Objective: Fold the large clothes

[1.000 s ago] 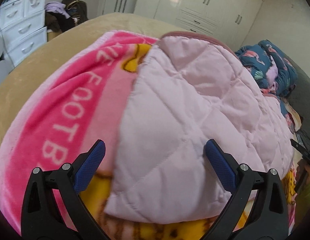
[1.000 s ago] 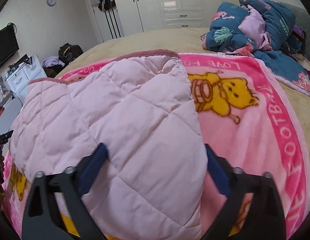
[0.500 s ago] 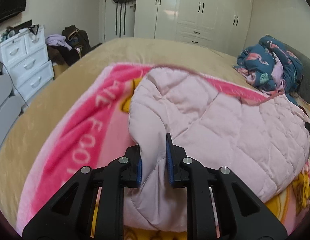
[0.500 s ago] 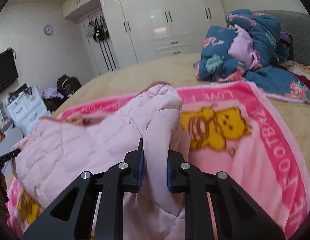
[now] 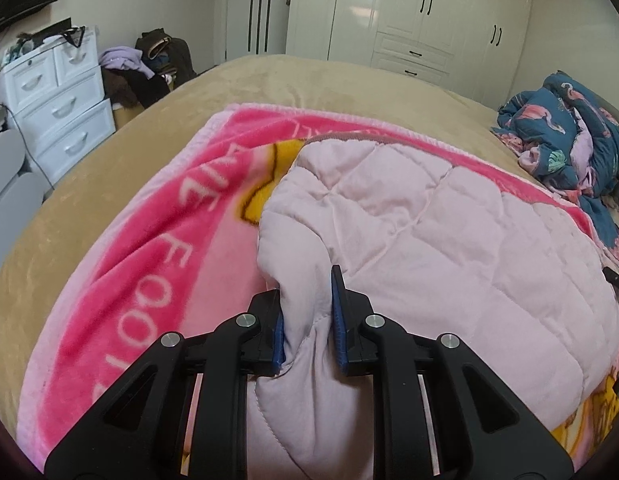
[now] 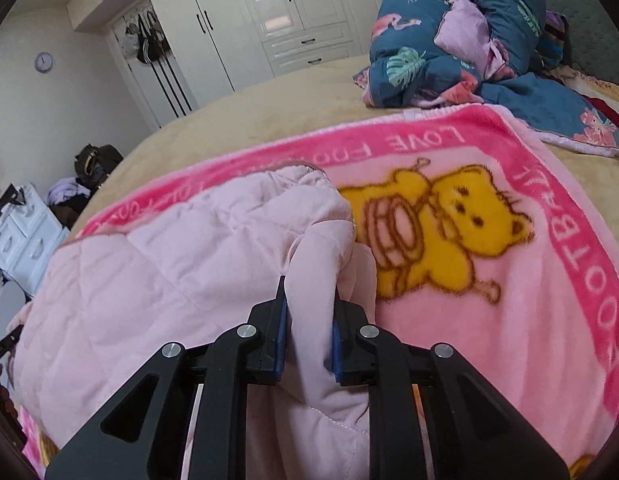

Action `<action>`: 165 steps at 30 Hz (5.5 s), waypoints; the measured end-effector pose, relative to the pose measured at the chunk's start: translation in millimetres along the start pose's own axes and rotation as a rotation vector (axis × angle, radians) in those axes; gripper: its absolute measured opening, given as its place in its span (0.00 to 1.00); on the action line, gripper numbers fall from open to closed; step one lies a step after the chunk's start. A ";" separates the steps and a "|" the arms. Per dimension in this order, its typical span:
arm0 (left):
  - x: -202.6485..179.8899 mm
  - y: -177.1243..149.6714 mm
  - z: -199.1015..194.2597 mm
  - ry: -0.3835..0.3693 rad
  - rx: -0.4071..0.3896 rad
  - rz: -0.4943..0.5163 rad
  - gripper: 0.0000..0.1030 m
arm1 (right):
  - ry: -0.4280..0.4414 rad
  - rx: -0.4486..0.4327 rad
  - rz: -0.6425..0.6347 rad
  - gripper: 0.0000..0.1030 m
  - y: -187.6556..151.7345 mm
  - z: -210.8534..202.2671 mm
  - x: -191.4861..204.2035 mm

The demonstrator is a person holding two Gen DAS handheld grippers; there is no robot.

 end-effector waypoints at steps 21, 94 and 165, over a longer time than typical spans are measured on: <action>21.9 -15.5 -43.8 0.032 -0.022 -0.080 0.91 | 0.117 -0.019 0.128 0.94 -28.4 -68.4 -29.8; 25.5 -97.9 17.5 -0.402 0.159 -0.740 0.92 | 0.288 0.135 0.475 0.96 -98.3 -8.8 -29.2; -6.5 -175.3 -172.9 -0.178 0.008 -0.157 0.35 | 0.181 -0.011 -0.081 0.35 -223.4 -224.7 32.7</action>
Point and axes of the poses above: each gripper's, at about its wrist camera, not at the fingertips, and z roughly the way its jaws point, x to its left, y to its top, the point moved 1 cm from there along z, roughly the way its jaws point, and after that the axes turned 2 degrees about z, right-handed, at the moved point
